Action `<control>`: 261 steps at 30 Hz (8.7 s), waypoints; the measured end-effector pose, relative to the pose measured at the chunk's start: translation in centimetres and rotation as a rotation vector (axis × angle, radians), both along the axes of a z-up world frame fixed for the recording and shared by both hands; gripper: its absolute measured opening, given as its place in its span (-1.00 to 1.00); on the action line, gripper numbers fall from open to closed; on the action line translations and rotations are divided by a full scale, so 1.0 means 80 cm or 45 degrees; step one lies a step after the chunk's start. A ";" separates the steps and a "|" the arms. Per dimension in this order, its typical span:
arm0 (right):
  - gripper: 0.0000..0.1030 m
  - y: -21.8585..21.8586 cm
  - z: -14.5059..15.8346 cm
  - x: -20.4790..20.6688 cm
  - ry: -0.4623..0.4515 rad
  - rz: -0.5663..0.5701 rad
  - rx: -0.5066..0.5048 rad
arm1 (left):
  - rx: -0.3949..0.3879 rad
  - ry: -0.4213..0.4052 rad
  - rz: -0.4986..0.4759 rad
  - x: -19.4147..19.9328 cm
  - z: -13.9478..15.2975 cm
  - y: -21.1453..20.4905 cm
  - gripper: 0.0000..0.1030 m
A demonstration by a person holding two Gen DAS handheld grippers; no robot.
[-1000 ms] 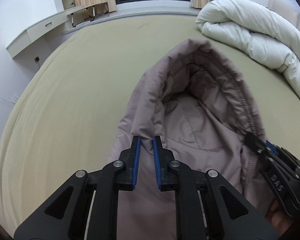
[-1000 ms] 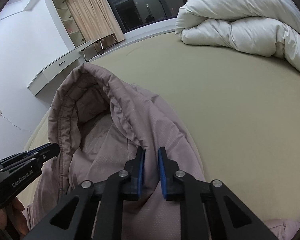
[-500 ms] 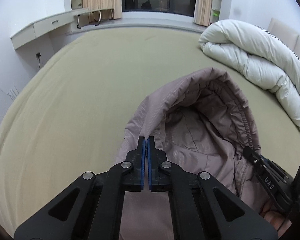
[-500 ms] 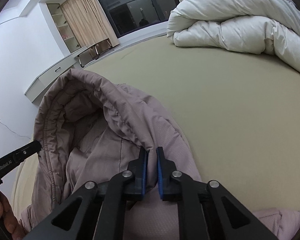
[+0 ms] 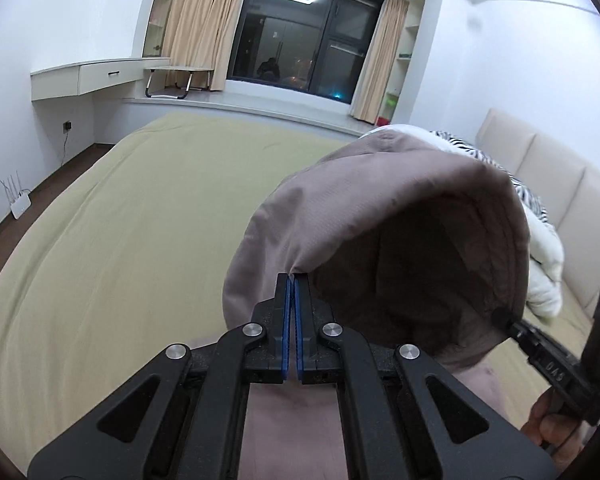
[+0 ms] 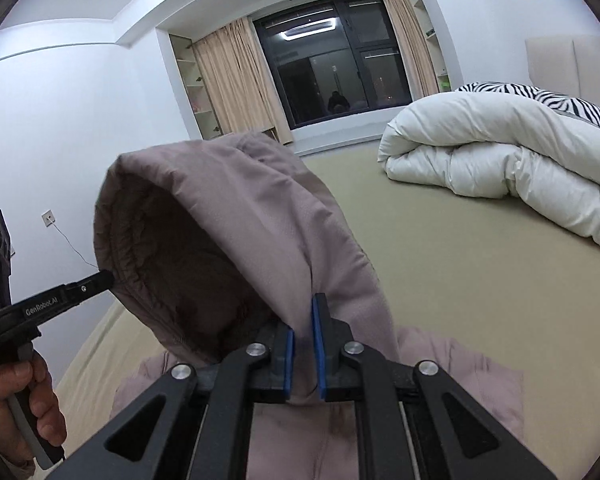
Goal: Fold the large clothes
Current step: 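Fold the hood down onto the coat body with both grippers, then release the hood and move both grippers to the coat hem, then grasp the coat hem edge with the left gripper while the right gripper grasps it too, then lift the hem and fold it up toward the hood with both grippers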
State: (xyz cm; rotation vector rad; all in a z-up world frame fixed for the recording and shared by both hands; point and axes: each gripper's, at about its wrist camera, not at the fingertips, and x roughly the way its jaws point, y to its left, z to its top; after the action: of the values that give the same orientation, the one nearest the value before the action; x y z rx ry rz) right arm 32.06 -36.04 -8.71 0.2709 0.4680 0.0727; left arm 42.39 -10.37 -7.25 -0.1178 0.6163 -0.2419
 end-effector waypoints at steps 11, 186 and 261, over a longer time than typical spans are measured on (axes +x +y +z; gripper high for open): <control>-0.69 -0.042 -0.149 -0.177 0.405 -0.261 0.361 | -0.123 0.363 -0.033 -0.238 -0.109 0.023 -1.00; -0.76 -0.091 -0.183 -0.571 0.702 -0.024 0.319 | 0.065 0.884 -0.070 -0.687 -0.161 0.162 -0.87; 0.41 0.074 -0.006 0.003 0.461 0.154 -0.147 | 0.265 0.243 -0.025 -0.018 0.049 0.034 -0.56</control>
State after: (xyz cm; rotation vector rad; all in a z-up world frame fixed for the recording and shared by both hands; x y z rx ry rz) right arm 32.33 -30.14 -9.15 0.1411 0.8458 0.1154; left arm 40.97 -7.65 -3.30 0.0670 0.8290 -0.1850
